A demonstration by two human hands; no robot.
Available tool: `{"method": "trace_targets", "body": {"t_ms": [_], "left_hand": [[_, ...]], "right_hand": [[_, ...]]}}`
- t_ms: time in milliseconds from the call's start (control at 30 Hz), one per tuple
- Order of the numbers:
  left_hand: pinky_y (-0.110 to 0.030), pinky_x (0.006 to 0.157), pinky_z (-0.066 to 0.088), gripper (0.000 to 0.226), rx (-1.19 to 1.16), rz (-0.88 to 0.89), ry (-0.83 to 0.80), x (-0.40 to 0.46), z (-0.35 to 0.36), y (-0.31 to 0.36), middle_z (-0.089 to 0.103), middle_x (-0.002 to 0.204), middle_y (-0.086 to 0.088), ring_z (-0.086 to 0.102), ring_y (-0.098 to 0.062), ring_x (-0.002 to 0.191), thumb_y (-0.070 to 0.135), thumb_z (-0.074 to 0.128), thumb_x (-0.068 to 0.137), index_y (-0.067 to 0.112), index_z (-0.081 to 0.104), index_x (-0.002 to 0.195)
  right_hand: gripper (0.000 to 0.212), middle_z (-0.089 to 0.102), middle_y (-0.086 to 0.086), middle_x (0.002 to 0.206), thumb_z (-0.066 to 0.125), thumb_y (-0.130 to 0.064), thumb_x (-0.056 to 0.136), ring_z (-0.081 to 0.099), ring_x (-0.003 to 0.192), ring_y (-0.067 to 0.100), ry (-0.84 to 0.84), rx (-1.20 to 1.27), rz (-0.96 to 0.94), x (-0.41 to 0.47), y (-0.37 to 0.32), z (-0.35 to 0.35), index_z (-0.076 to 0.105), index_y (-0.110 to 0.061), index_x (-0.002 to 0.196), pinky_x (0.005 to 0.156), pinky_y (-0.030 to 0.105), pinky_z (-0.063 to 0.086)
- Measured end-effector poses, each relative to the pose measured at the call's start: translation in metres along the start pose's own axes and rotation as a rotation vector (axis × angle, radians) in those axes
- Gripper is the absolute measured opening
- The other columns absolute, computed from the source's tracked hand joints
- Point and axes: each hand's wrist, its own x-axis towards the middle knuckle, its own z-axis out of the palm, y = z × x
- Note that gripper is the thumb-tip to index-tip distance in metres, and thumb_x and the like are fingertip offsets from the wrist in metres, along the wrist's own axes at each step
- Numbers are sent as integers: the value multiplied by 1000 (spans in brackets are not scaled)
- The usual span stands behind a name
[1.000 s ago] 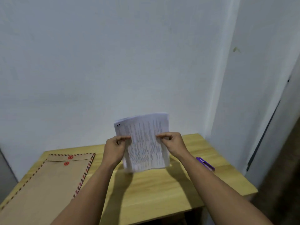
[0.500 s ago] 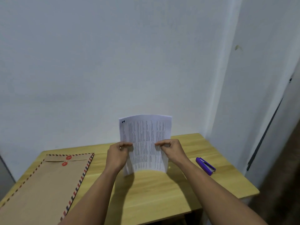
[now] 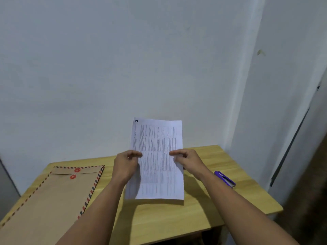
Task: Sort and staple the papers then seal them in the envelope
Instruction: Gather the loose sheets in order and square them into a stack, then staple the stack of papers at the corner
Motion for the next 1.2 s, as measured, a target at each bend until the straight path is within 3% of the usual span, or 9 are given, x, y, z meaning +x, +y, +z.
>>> {"method": "trace_targets", "body": {"t_ms": [133,300,500,633,767,867,933,1067,1200], "left_hand": [[-26,57,46,30,38,11,-2,12,-11,13,73,80,3,56,-9,59,0,54,91,18,76,79],[-25,64,45,21,173,32,-83,21,-23,23,74,77,0,64,-10,74,6,57,86,8,72,71],[-26,56,37,24,402,117,-302,24,-21,26,54,57,2,43,-9,56,8,51,82,14,53,58],[-23,57,41,26,473,153,-503,17,-6,24,55,53,12,44,-3,51,10,53,83,18,56,59],[-38,65,48,11,544,227,-504,11,14,1,58,64,8,50,-14,62,12,53,81,23,54,78],[-44,74,53,38,539,276,-443,7,37,-27,65,89,1,60,-21,82,16,52,83,36,55,116],[-42,75,53,59,621,406,-419,3,58,-51,61,98,2,60,-24,90,23,49,85,38,51,142],[-36,58,45,57,670,594,-398,-12,104,-99,47,84,8,52,-23,74,17,51,85,31,60,139],[-37,59,46,52,605,584,-334,-16,133,-125,52,84,4,50,-25,71,9,56,82,25,68,130]], "right_hand": [[26,76,2,93,65,3,93,70,82,18,59,238,48,5,-27,-14,81,-12,107,75,33,60],[23,78,4,105,75,-5,91,73,86,19,91,250,42,6,-42,-29,78,-15,111,72,33,60],[40,82,8,100,82,-14,87,76,91,24,-75,62,107,3,-45,-38,65,-21,122,80,37,59],[28,81,8,104,77,-20,93,78,98,29,-131,41,144,-1,-34,-27,71,-19,121,85,42,62],[15,80,17,99,73,-19,94,73,81,34,-43,66,238,-8,1,-13,75,-7,102,72,41,56],[18,70,22,85,77,-27,84,53,72,31,62,68,321,-11,42,-5,71,-11,82,64,41,43],[11,77,23,94,74,-18,88,65,74,31,108,116,350,-13,63,3,70,-9,84,69,46,55],[5,81,7,92,73,-15,89,78,87,26,110,-30,363,-10,92,7,76,-11,91,87,49,62],[15,75,-9,84,77,-36,81,71,83,14,138,-382,334,5,97,-24,71,-25,89,81,31,57]]}}
